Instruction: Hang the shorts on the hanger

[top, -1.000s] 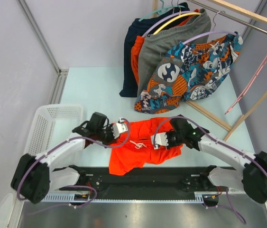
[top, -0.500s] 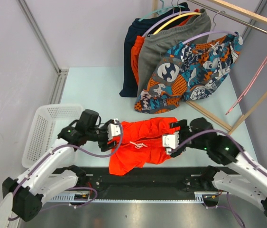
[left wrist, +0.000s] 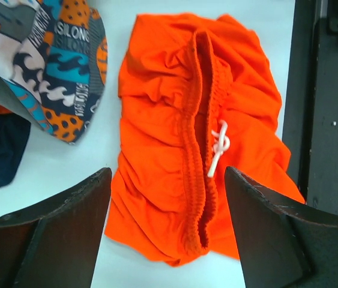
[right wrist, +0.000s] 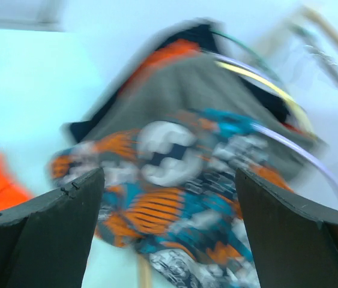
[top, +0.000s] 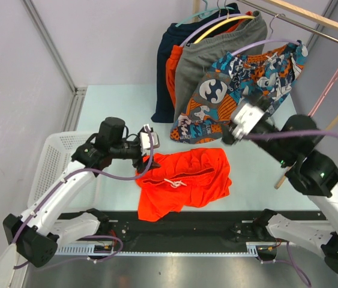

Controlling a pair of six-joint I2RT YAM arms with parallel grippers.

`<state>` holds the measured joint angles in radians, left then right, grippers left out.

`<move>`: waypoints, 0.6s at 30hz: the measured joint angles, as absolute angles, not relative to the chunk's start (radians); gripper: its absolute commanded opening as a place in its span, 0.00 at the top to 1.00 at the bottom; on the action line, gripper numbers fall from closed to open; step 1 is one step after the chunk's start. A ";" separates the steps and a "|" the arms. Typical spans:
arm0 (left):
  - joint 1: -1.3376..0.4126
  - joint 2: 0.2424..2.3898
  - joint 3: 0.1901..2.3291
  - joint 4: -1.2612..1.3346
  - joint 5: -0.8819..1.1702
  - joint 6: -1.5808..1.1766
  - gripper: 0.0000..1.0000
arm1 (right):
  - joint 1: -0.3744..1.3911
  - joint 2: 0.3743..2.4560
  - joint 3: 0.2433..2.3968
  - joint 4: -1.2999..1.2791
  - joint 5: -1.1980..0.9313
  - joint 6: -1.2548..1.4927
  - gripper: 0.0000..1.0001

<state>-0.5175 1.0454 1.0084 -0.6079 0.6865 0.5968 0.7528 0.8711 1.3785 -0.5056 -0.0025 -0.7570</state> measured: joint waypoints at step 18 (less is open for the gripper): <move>-0.545 1.048 1.095 -0.481 0.690 0.460 0.17 | -0.468 0.673 1.560 -0.702 -0.168 0.115 0.19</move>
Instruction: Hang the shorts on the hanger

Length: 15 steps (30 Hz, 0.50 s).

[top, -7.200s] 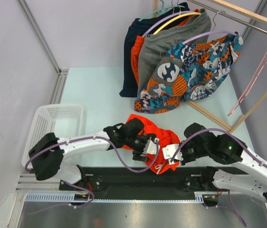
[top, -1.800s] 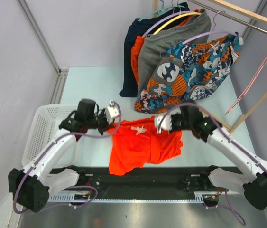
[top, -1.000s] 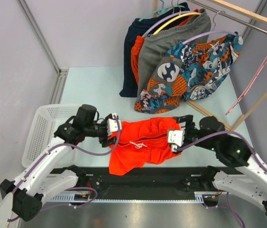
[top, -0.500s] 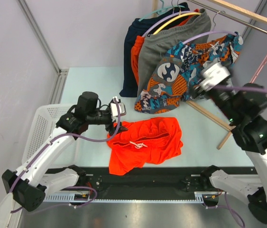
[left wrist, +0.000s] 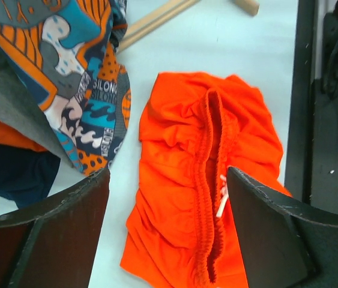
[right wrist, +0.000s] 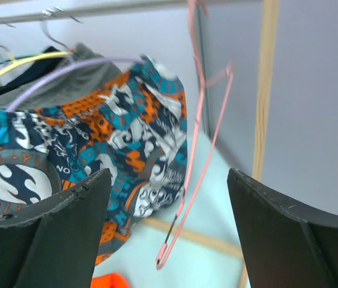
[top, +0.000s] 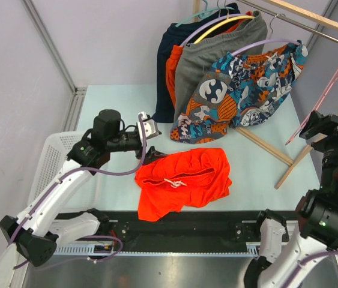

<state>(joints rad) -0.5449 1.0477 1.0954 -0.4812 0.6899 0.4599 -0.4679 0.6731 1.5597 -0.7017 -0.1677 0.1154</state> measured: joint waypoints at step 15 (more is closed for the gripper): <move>-0.596 1.045 1.179 -0.468 0.712 0.381 0.13 | -0.630 0.881 1.401 -0.673 -0.282 0.349 0.27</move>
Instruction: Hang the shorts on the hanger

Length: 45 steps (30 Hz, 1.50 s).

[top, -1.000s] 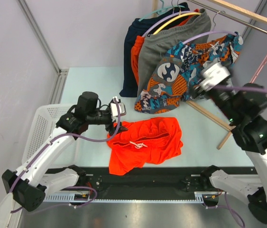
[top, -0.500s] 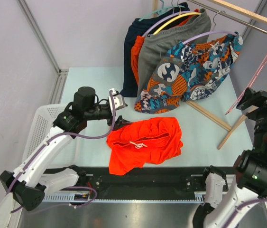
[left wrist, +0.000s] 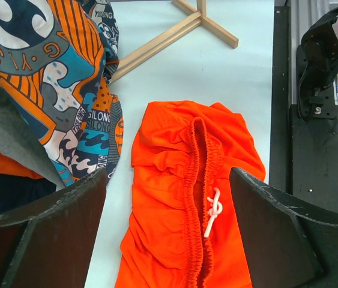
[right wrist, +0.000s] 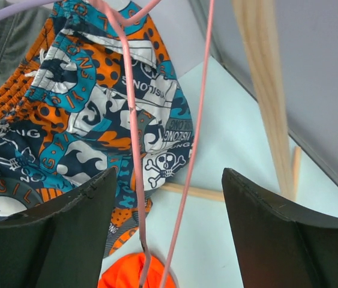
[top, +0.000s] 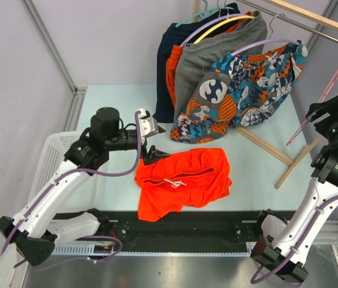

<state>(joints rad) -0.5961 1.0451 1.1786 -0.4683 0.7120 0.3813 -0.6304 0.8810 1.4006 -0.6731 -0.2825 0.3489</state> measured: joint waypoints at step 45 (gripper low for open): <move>-0.602 1.148 1.237 -0.507 0.680 0.423 0.07 | -0.410 0.814 1.110 -0.186 -0.295 0.209 1.00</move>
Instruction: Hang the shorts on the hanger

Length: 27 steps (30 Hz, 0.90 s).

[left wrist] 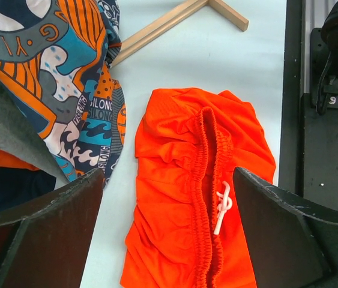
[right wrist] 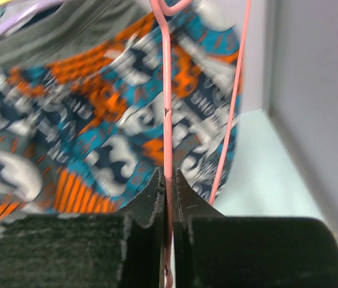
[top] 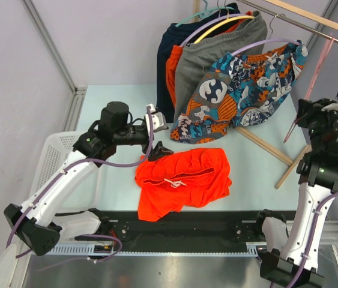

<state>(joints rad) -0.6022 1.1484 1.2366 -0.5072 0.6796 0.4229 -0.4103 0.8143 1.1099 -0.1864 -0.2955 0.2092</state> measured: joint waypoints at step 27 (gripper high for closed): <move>-0.604 0.989 0.963 -0.233 0.688 0.384 0.04 | -0.353 0.580 1.227 -1.287 -0.942 -0.701 1.00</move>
<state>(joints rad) -0.6041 0.9890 0.9630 -0.2329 0.6884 0.3843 -0.3531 0.5797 1.2274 -1.2873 -0.9424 -0.7013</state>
